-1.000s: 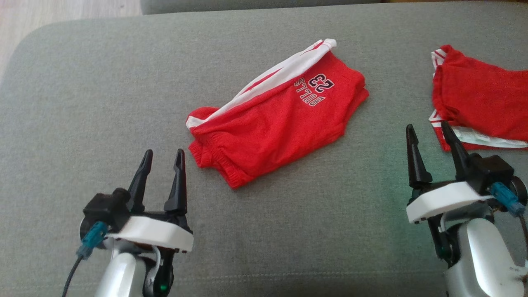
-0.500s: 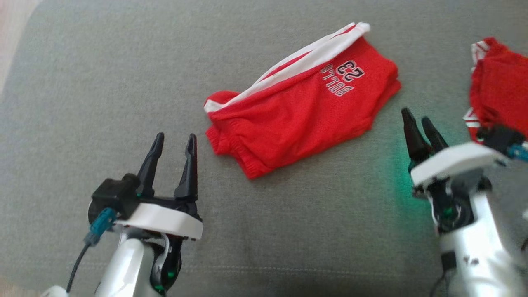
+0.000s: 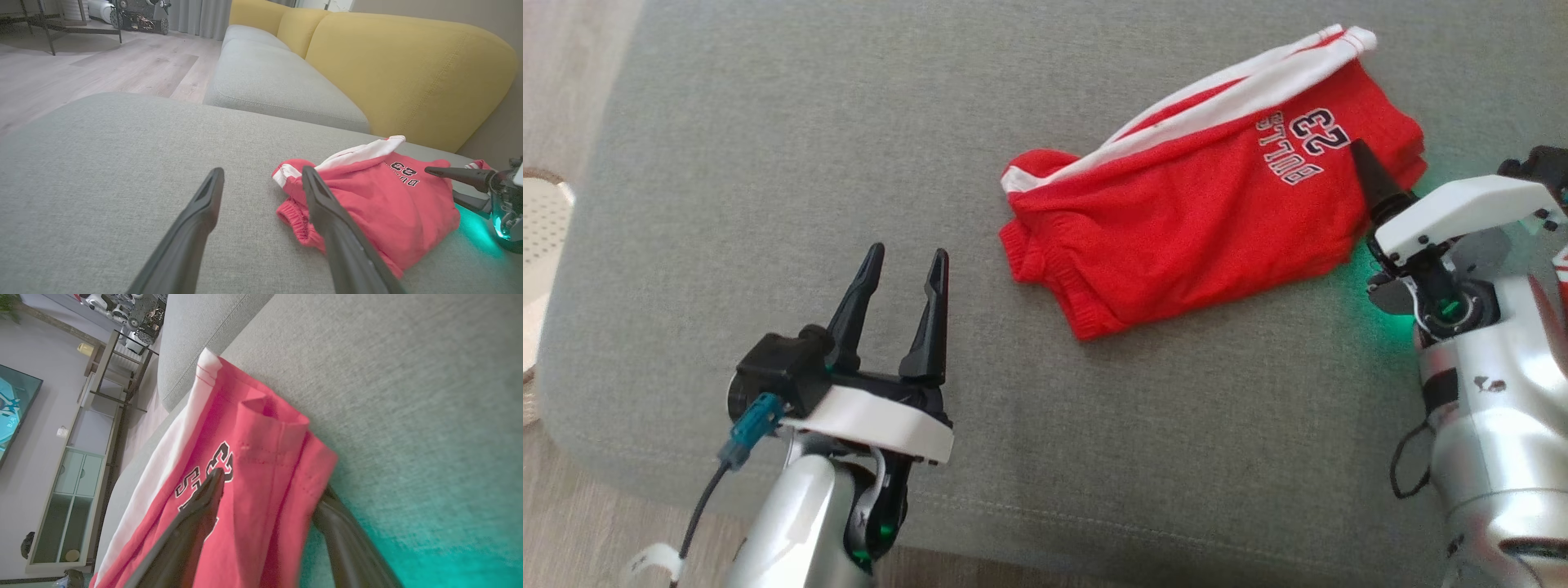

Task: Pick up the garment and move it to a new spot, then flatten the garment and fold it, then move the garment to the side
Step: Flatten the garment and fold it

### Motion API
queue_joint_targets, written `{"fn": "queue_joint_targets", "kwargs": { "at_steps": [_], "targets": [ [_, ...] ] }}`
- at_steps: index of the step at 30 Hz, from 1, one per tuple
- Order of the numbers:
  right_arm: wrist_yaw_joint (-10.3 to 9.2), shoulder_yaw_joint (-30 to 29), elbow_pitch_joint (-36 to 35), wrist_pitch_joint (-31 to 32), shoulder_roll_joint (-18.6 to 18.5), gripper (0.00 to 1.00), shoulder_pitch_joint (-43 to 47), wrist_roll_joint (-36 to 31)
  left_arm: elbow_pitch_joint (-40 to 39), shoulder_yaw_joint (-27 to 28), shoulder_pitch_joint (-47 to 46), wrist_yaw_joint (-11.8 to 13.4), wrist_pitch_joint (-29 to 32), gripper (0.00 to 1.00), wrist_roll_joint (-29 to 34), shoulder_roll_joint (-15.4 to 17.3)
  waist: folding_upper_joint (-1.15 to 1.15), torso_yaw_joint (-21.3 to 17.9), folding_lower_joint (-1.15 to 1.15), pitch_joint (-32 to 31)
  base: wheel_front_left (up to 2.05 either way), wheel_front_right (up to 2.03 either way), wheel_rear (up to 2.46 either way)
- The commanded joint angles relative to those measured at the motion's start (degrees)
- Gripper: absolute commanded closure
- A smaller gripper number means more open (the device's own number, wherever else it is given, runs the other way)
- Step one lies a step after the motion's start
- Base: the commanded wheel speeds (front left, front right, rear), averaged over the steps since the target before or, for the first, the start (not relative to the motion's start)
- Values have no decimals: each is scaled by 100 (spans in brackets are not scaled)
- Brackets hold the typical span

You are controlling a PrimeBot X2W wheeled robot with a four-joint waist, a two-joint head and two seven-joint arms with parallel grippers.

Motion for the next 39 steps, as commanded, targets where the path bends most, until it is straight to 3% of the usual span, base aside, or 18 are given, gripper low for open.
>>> {"fn": "queue_joint_targets", "kwargs": {
  "at_steps": [1,7,9,10,21,28,34,39],
  "targets": [
    [-5,92,161,107,135,0,-14,19,-172,138,-124,39,-30,0,-15,30,0,81,0,-34,0,0,0],
    [-5,55,742,2,135,0,-380,-63,-203,108,-107,80,-30,0,-15,30,0,137,0,-17,0,0,0],
    [-5,87,896,-55,135,83,-473,-112,-213,116,-118,92,-30,0,-18,30,0,126,0,-16,0,0,0],
    [-5,116,962,-98,135,100,-511,-170,-221,124,-121,99,-30,0,-22,30,0,113,0,-16,0,0,0],
    [-5,335,882,-1106,136,100,-371,-356,-182,188,-45,110,-30,0,-39,30,0,-218,0,-317,0,0,0],
    [-5,-158,687,-1718,136,100,381,-299,-109,219,146,113,-30,0,-24,30,0,-544,0,-703,0,0,0],
    [-5,-382,673,-1874,136,100,621,-505,-135,209,219,130,-30,0,-42,30,0,-678,0,-790,0,0,0],
    [-5,63,356,-2010,136,100,376,-354,-109,179,237,109,-30,0,-43,30,0,-641,0,-853,0,0,0]
  ]
}}
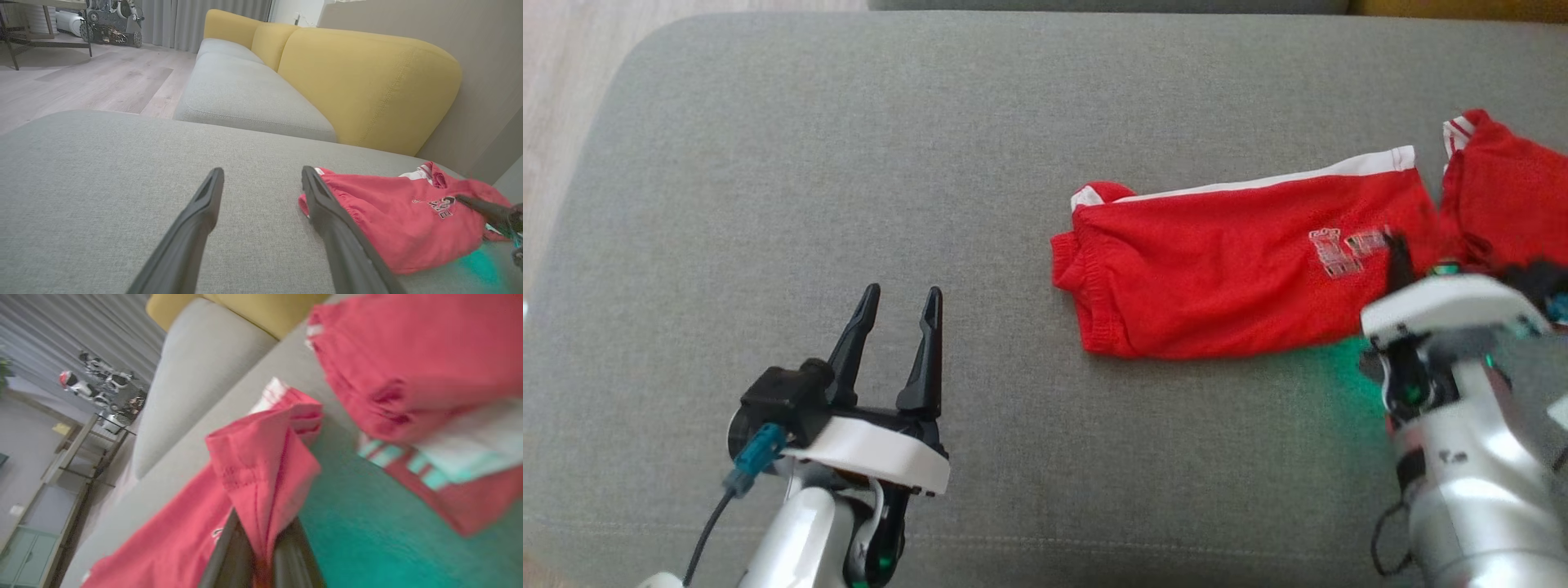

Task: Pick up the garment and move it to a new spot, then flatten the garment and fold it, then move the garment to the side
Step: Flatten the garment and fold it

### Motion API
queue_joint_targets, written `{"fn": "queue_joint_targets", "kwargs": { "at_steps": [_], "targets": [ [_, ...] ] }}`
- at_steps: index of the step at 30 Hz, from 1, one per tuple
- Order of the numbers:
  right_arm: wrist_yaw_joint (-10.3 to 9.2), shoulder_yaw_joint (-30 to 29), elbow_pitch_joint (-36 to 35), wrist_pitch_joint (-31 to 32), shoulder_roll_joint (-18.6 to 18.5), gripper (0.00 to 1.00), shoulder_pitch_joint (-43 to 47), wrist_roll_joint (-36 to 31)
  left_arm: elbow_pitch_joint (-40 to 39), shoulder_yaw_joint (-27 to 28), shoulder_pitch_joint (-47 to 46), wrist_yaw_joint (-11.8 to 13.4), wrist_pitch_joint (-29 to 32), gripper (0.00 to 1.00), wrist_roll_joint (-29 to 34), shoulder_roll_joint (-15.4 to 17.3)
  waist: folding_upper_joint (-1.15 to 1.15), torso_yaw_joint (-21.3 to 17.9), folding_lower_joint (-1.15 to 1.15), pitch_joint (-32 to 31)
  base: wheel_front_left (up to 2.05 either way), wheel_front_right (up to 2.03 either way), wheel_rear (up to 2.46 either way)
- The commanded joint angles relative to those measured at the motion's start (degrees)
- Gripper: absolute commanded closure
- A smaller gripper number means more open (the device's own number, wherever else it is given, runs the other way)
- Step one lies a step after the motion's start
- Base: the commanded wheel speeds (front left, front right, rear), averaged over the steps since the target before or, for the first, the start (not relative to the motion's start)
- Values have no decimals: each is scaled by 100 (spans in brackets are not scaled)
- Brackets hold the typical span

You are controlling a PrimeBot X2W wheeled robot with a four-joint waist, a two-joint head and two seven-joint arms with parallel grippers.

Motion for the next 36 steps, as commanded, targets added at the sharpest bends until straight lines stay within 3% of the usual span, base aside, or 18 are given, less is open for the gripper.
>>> {"fn": "queue_joint_targets", "kwargs": {
  "at_steps": [1,13,26,27,28,36],
  "targets": [
    [-5,406,-378,-98,51,100,-345,139,-165,180,-117,-12,-30,0,-34,32,0,38,0,-44,0,0,0],
    [-5,2969,-1998,249,51,100,261,1057,-160,240,12,17,-30,0,-68,32,0,374,0,-295,0,0,0],
    [-5,3983,-1780,545,51,100,403,994,-161,164,14,51,-30,0,-131,32,0,706,0,-158,0,0,0],
    [-5,4032,-1723,548,51,55,393,931,-160,158,13,57,-30,0,-139,32,0,715,0,-151,0,0,0],
    [-5,4073,-1660,570,51,0,392,885,-160,149,14,62,-30,0,-146,32,0,727,0,-146,0,0,0],
    [-5,4409,-1756,831,51,0,382,800,-155,216,8,62,-30,0,-149,32,0,682,0,-83,0,0,0]
  ]
}}
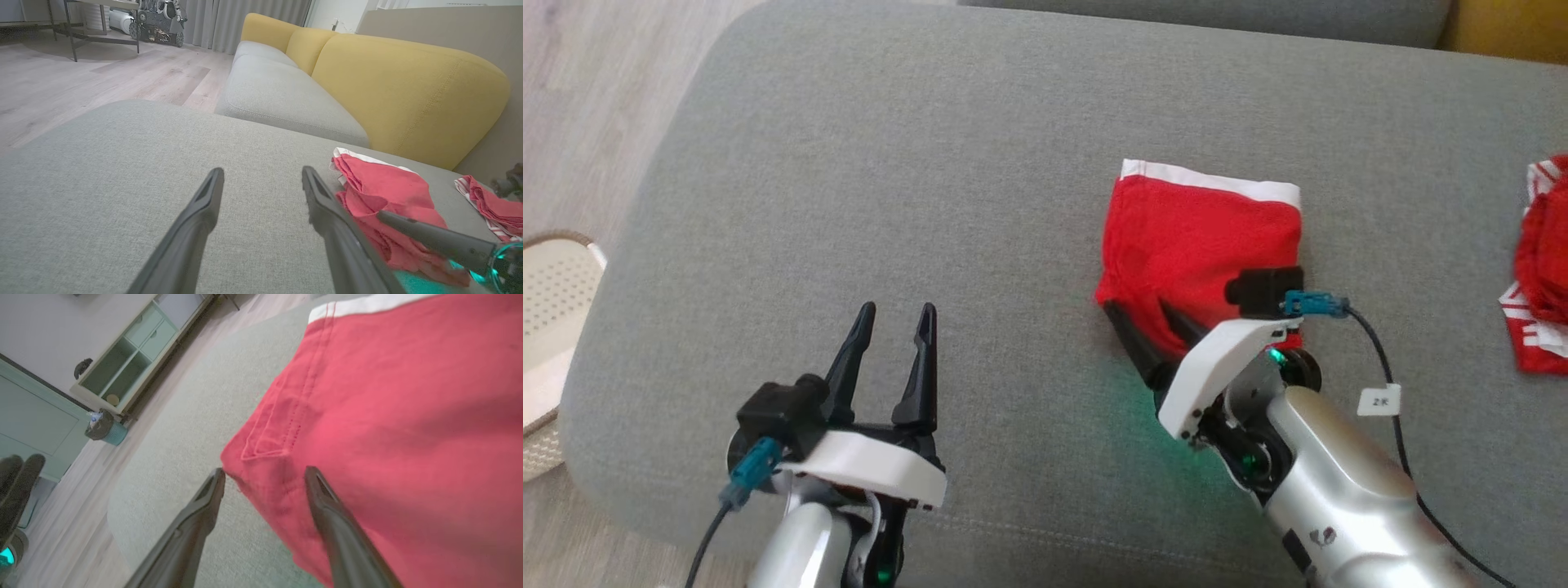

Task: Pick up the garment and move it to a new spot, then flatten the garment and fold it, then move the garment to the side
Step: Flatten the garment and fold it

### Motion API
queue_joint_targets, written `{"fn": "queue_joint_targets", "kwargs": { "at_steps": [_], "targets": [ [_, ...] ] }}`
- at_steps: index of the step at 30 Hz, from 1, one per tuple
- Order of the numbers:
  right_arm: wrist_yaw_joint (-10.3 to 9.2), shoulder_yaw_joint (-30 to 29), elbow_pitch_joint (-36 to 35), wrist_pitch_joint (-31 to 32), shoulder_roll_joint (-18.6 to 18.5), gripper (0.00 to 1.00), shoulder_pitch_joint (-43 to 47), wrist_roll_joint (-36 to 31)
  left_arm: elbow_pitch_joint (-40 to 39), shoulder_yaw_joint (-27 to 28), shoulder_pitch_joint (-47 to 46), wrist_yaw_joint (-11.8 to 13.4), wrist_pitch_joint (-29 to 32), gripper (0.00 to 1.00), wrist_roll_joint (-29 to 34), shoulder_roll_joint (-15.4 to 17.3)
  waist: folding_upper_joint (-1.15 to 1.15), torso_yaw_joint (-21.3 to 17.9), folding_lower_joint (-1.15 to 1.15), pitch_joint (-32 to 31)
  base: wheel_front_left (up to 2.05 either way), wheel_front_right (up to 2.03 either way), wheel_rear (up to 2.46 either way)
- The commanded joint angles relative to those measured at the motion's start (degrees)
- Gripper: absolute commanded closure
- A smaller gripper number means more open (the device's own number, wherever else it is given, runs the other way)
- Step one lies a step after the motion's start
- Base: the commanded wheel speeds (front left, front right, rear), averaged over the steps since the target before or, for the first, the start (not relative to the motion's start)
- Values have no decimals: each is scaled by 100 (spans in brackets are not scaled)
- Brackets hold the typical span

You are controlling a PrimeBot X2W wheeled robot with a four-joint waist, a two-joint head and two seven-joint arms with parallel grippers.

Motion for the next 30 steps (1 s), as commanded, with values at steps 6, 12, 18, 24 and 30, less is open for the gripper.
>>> {"fn": "queue_joint_targets", "kwargs": {
  "at_steps": [6,12,18,24,30],
  "targets": [
    [-5,303,-16,350,71,0,-107,-107,-156,212,-243,-6,-30,0,2,31,0,-156,0,-16,0,0,0],
    [-5,24,-293,150,69,0,-163,-177,-165,268,-226,-4,-30,0,53,31,0,-403,0,-154,0,0,0],
    [-5,-738,-1038,-193,-290,0,-76,-877,-319,465,-250,-13,-30,0,98,31,0,-698,0,-268,0,0,0],
    [-5,-1674,-2063,-605,-534,0,503,-2224,-487,568,-282,-29,-30,0,75,31,0,-944,0,-286,0,0,0],
    [-5,-2497,-3008,-1068,-350,0,1336,-3410,-557,644,-223,-35,-30,0,114,31,0,-1092,0,-299,0,0,0]
  ]
}}
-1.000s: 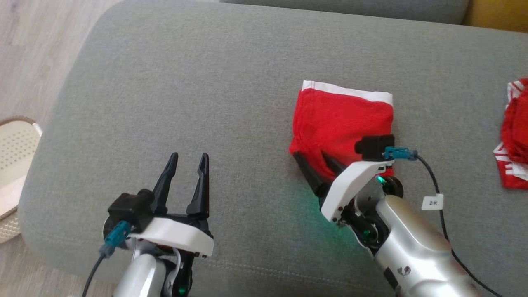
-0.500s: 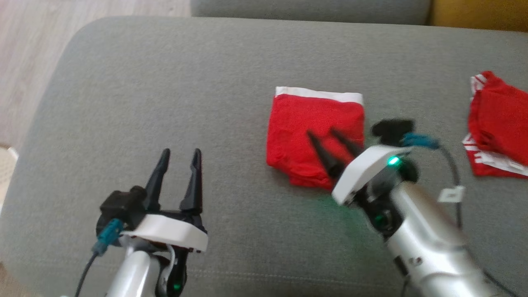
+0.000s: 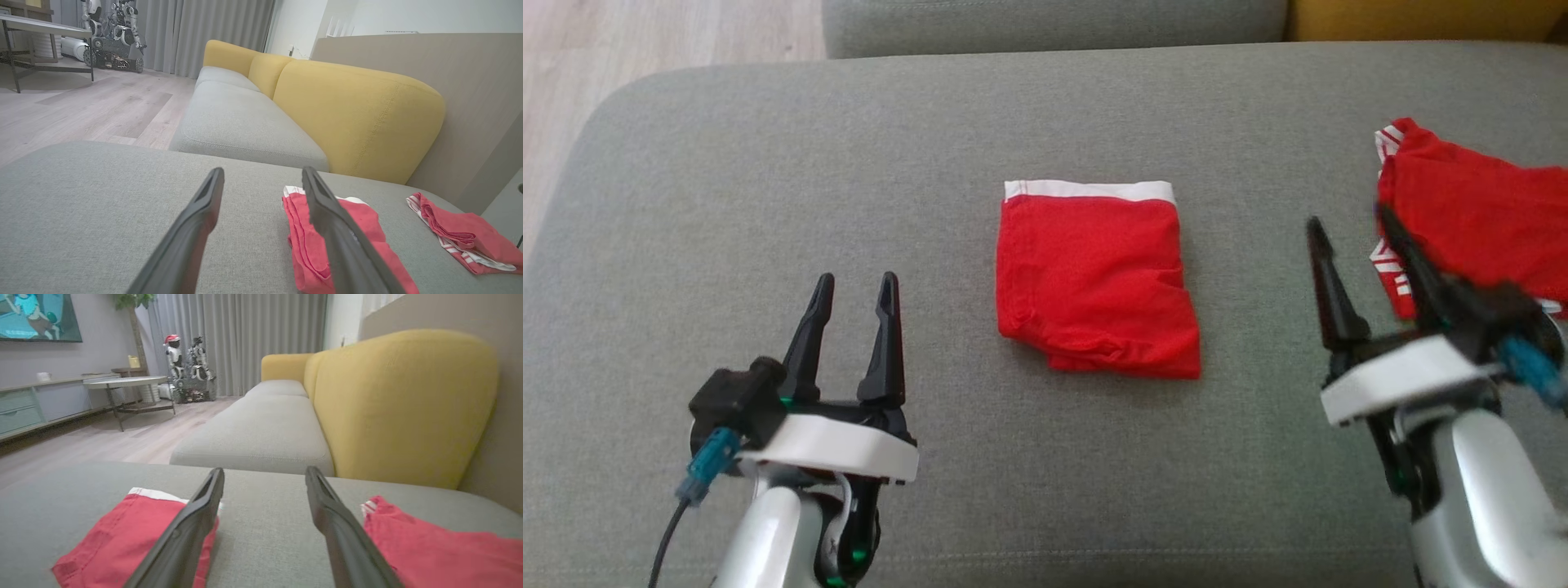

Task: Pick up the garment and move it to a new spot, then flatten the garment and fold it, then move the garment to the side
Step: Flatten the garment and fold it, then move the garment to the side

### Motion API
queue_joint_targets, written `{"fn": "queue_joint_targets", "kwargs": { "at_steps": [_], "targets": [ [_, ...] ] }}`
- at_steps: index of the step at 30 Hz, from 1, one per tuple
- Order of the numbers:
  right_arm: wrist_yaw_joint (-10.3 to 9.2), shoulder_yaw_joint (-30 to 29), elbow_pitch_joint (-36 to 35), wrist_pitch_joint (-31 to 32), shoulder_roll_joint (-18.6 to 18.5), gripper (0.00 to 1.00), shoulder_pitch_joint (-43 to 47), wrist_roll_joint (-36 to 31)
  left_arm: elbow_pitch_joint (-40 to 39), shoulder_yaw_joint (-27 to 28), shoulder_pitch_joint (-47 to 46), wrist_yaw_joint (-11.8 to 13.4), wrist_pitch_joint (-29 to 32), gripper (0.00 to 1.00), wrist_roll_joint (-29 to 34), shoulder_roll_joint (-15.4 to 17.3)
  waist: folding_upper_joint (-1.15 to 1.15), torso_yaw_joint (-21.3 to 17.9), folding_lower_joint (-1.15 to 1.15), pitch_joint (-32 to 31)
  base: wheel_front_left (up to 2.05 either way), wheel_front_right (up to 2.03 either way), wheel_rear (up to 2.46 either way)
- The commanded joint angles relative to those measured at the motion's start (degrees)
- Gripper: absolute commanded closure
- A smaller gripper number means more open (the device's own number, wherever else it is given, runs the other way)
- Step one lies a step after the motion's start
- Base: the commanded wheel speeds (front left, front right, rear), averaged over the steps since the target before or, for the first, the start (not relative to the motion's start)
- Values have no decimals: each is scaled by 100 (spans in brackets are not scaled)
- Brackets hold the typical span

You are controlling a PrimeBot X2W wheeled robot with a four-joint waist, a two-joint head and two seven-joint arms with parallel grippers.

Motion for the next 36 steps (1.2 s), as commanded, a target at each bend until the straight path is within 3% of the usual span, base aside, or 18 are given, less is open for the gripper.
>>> {"fn": "queue_joint_targets", "kwargs": {
  "at_steps": [1,7,20,36],
  "targets": [
    [-5,-77,-403,-208,146,0,68,-258,-239,239,-146,-30,-30,0,64,31,0,-32,0,-13,0,0,0],
    [-5,-385,-661,-504,375,0,543,-842,-373,268,36,30,-30,0,122,31,0,-103,0,-1,0,0,0],
    [-5,-337,-583,-465,489,0,431,-900,-507,217,-24,30,-30,0,229,31,0,-53,0,245,0,0,0],
    [-5,339,1152,173,503,0,-546,540,-323,-93,-197,-11,-30,0,180,31,0,610,0,805,0,0,0]
  ]
}}
